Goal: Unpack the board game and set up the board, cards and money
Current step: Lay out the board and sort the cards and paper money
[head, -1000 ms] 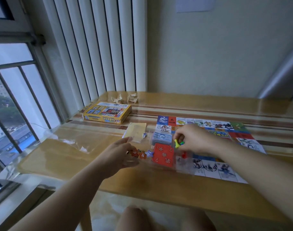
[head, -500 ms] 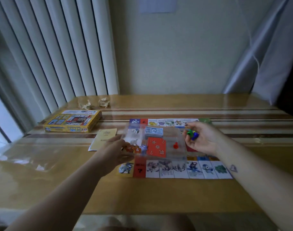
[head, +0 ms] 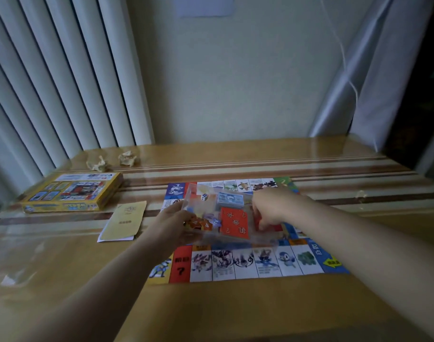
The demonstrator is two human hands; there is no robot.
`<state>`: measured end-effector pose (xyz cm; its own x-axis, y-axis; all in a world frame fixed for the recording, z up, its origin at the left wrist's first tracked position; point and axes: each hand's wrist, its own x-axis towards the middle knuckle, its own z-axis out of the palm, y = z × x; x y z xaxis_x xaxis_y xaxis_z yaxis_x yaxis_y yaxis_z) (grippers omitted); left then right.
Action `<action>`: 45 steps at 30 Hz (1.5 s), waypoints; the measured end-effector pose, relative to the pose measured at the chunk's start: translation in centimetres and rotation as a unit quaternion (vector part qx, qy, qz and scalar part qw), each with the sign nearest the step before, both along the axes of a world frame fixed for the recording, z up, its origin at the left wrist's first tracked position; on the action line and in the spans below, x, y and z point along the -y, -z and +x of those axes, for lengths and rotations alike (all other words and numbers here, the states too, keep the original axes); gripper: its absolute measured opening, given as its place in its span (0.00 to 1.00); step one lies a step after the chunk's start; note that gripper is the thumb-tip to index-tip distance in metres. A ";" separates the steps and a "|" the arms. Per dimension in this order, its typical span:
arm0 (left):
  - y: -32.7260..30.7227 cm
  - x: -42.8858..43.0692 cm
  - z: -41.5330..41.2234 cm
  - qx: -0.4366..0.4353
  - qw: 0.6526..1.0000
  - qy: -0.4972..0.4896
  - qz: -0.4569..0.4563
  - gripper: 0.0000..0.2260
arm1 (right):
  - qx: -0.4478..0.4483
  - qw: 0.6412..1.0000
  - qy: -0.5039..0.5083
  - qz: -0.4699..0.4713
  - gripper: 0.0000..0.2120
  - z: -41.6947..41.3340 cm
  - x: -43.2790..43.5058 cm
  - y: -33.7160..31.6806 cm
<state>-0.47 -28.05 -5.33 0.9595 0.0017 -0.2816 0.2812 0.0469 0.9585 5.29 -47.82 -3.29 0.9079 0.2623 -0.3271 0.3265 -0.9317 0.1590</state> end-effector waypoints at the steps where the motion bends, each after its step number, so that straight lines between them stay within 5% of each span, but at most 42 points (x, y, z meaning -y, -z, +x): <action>1: 0.0 0.2 0.1 -0.003 1.000 -0.003 -0.003 0.12 | 0.012 1.000 -0.002 -0.005 0.09 0.2 0.1 0.3; 3: 0.1 0.7 0.4 -0.005 1.000 -0.006 0.003 0.10 | 0.028 1.000 0.002 -0.012 0.15 0.4 0.4 1.0; 6: 0.1 1.1 0.9 -0.015 1.000 -0.010 0.000 0.09 | 0.034 0.999 0.006 0.028 0.09 1.0 1.7 1.6; 8: 0.3 1.4 1.6 -0.025 1.000 -0.007 -0.006 0.09 | 0.038 0.988 0.026 0.144 0.09 1.6 3.2 1.3; 12: 0.5 2.9 3.6 -0.029 0.999 -0.015 -0.012 0.08 | 0.141 0.912 0.120 0.367 0.11 2.9 8.0 0.3; 19: 0.8 8.4 7.1 -0.042 0.998 -0.006 -0.048 0.08 | 0.188 0.900 0.269 0.287 0.09 5.9 18.6 5.7; 28: 1.0 13.8 9.9 -0.085 0.995 -0.011 -0.058 0.09 | 0.224 0.919 0.273 0.177 0.16 6.6 22.9 7.8; 38: 0.9 14.5 10.2 -0.089 0.992 0.014 -0.088 0.14 | 0.169 0.876 0.262 0.367 0.28 4.8 24.2 7.3; 45: 1.1 13.0 9.3 -0.064 0.994 0.036 -0.077 0.16 | 0.253 0.859 0.179 0.408 0.19 2.6 19.6 2.3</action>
<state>8.86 -41.03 -6.42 0.9121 -0.1175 -0.3929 0.4081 0.1660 0.8977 7.85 -67.45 -5.61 0.9501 -0.1093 0.2920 0.0761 -0.8269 -0.5572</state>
